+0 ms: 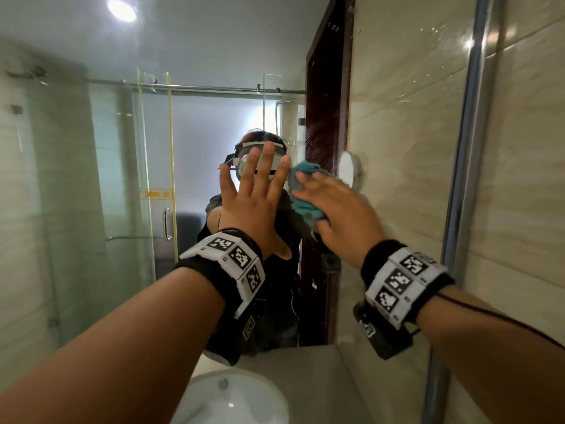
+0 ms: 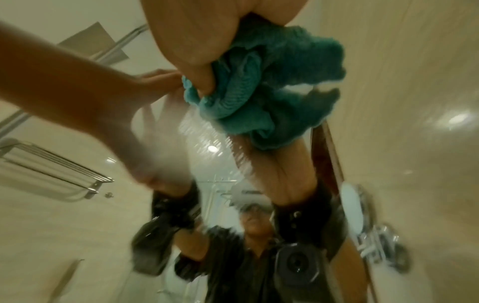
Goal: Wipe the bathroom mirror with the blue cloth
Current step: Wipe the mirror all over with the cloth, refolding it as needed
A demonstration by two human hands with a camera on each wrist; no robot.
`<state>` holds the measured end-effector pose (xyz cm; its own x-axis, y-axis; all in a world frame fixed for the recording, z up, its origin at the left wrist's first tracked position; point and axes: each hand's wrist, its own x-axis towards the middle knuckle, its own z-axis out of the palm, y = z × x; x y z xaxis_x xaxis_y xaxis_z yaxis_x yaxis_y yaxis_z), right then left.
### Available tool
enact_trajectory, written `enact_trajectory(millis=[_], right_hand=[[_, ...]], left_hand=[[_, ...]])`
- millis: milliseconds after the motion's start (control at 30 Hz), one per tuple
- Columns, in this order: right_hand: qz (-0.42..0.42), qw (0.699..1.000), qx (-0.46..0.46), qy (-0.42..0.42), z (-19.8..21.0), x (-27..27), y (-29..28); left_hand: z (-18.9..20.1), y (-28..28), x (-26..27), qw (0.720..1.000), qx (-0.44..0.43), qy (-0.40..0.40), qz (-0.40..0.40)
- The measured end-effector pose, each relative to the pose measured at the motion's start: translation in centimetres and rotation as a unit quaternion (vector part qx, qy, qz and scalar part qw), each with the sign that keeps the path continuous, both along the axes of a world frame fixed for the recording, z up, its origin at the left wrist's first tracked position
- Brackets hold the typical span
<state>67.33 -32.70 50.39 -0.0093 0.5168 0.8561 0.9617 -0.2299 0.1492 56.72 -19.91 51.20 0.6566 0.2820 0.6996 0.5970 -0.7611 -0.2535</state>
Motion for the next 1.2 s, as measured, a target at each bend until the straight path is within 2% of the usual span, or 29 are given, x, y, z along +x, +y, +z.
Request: enact_trajectory(millis=[33,100,200,267,333,400,467,533,567,600,667,700,767,833,900,967,1033,1067,1100,1167,1200], right_hand=[[-0.014,0.999,0.026,0.015,1.1,0.6,-0.6],[-0.047,0.989,0.105,0.095,3.8,0.9,-1.3],[-0.061,0.981,0.143,0.112,4.6,0.5,-0.8],[-0.010,0.995,0.078,0.066,1.8,-0.2,0.0],[0.019,0.999,-0.023,-0.034,-2.1,-0.4,0.2],[0.024,0.996,-0.063,-0.064,-3.1,0.0,-0.6],[0.010,0.999,0.018,0.032,-1.1,0.5,-1.6],[0.004,0.979,0.138,0.150,1.4,1.6,-2.3],[0.009,0.965,0.184,0.185,2.2,1.9,-2.5],[-0.004,0.961,0.205,0.185,2.2,1.9,-2.4],[-0.007,0.975,0.146,0.170,0.5,1.0,-1.7],[0.013,0.987,0.070,0.145,-1.2,0.5,-1.2],[0.066,0.991,-0.078,0.086,-4.6,-0.2,-0.9],[0.061,0.992,-0.099,0.039,-5.8,-0.5,-2.0],[0.033,0.996,-0.014,0.083,-4.2,0.5,-3.3],[0.010,0.977,0.129,0.169,-1.2,1.8,-4.4],[-0.080,0.958,0.210,0.180,0.2,2.7,-4.3],[-0.095,0.959,0.208,0.169,-0.3,2.6,-3.8],[-0.072,0.970,0.180,0.148,-1.7,2.3,-2.7],[0.014,0.995,0.039,0.088,-6.4,1.4,-0.5],[0.037,0.997,-0.031,0.060,-8.9,1.2,0.1]], left_hand=[[0.0,0.0,0.0,1.000,-0.003,0.002,-0.002],[0.1,0.0,0.1,1.000,-0.008,0.005,-0.004],[0.1,0.1,0.1,1.000,-0.010,0.004,-0.006],[0.0,0.1,0.0,1.000,-0.007,0.003,-0.007],[0.0,0.0,0.0,1.000,-0.004,0.000,-0.008],[0.0,0.0,0.0,1.000,-0.004,-0.003,-0.007],[0.1,0.0,0.0,1.000,-0.005,0.002,-0.003],[0.1,0.1,0.0,1.000,-0.006,0.001,-0.006],[0.1,0.1,0.1,1.000,-0.005,-0.001,-0.008],[0.1,0.2,0.1,1.000,-0.005,-0.003,-0.011],[0.1,0.3,0.2,1.000,-0.008,-0.005,-0.016],[0.1,0.4,0.2,1.000,-0.006,-0.006,-0.016],[0.0,0.3,0.3,1.000,0.000,-0.009,-0.012],[0.0,0.2,0.3,1.000,0.000,-0.010,-0.012],[0.1,0.2,0.3,1.000,-0.006,-0.003,-0.012],[0.1,0.2,0.2,1.000,-0.007,0.000,-0.014],[0.1,0.3,0.1,1.000,-0.007,-0.001,-0.016],[0.1,0.3,0.2,1.000,-0.007,0.000,-0.017],[0.1,0.2,0.2,1.000,-0.005,-0.001,-0.016],[0.0,0.3,0.3,1.000,0.008,-0.009,-0.012],[0.0,0.2,0.3,1.000,0.016,-0.015,-0.014]])
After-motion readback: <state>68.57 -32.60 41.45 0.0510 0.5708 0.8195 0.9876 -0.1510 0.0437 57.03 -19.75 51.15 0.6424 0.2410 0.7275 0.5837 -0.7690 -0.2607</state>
